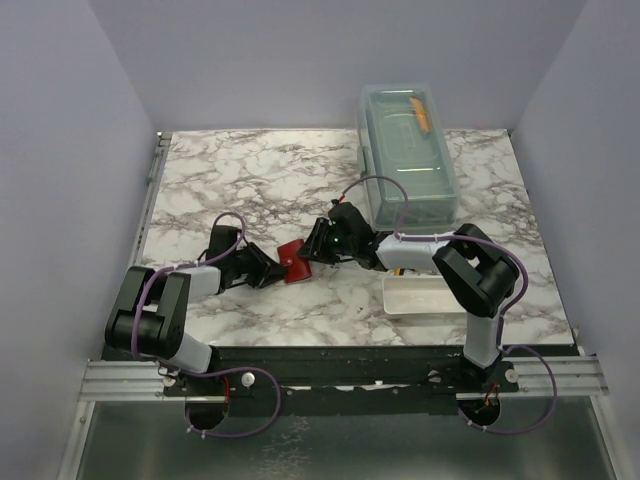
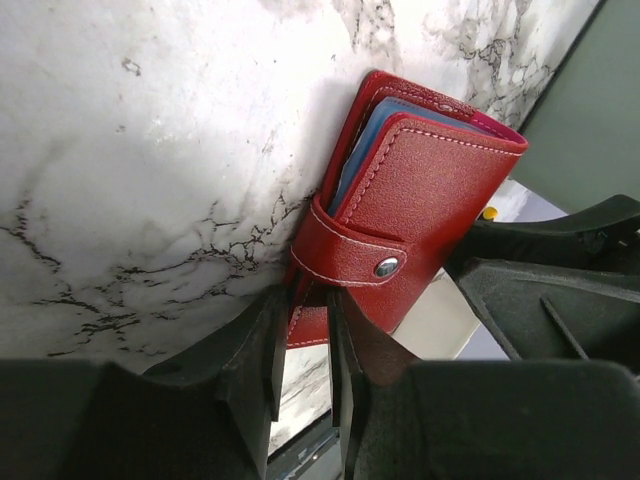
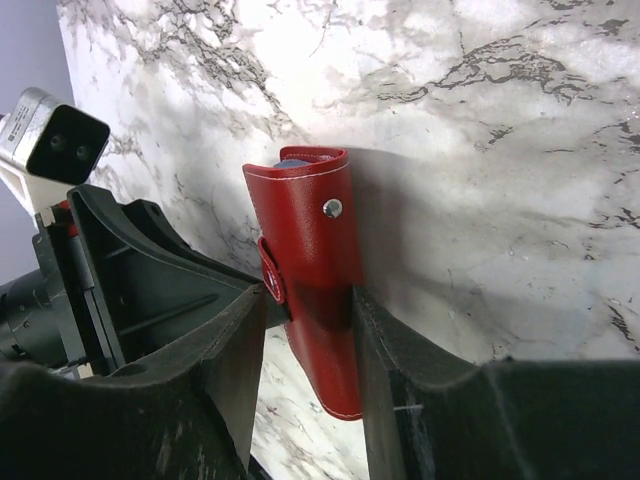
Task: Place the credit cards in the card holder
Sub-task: Open the card holder at the center of the board.
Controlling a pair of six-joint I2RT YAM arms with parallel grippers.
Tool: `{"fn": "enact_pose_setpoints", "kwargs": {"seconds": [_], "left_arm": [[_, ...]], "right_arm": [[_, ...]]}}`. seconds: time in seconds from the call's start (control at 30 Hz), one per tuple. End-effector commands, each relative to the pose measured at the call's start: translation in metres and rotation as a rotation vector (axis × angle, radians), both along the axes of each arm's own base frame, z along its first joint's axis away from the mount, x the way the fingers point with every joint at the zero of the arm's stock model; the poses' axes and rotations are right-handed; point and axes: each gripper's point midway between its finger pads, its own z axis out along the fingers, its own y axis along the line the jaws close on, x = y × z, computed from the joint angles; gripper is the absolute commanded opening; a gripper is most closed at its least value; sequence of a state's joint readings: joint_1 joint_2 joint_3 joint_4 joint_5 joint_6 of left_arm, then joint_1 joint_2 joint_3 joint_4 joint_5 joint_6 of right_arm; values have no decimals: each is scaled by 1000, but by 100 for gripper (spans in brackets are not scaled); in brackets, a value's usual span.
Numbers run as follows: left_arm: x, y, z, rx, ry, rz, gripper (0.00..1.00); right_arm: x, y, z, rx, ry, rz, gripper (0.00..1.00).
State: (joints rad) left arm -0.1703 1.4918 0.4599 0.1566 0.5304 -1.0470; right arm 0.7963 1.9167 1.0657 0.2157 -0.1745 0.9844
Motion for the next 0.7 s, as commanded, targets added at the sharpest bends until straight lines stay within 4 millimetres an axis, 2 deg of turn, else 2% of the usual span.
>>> {"fn": "enact_pose_setpoints", "kwargs": {"seconds": [0.0, 0.23, 0.33, 0.4, 0.47, 0.57, 0.67], "left_arm": [[-24, 10, -28, 80, 97, 10, 28], [-26, 10, -28, 76, 85, 6, 27], [-29, 11, -25, 74, 71, 14, 27], [-27, 10, -15, 62, 31, 6, 28], [-26, 10, -3, 59, -14, 7, 36], [-24, 18, 12, 101, -64, 37, 50], [-21, 26, 26, 195, -85, 30, 59]], "right_arm": [[-20, 13, -2, 8, 21, 108, 42], [-15, 5, -15, -117, -50, 120, 27], [-10, 1, -11, -158, -76, 111, 12], [-9, -2, -7, -164, -102, 105, 4], [-6, -6, -2, -173, -124, 90, 0], [-5, -9, 2, -184, -135, 80, 0], [-6, -10, 0, -175, -132, 72, 0]]}}
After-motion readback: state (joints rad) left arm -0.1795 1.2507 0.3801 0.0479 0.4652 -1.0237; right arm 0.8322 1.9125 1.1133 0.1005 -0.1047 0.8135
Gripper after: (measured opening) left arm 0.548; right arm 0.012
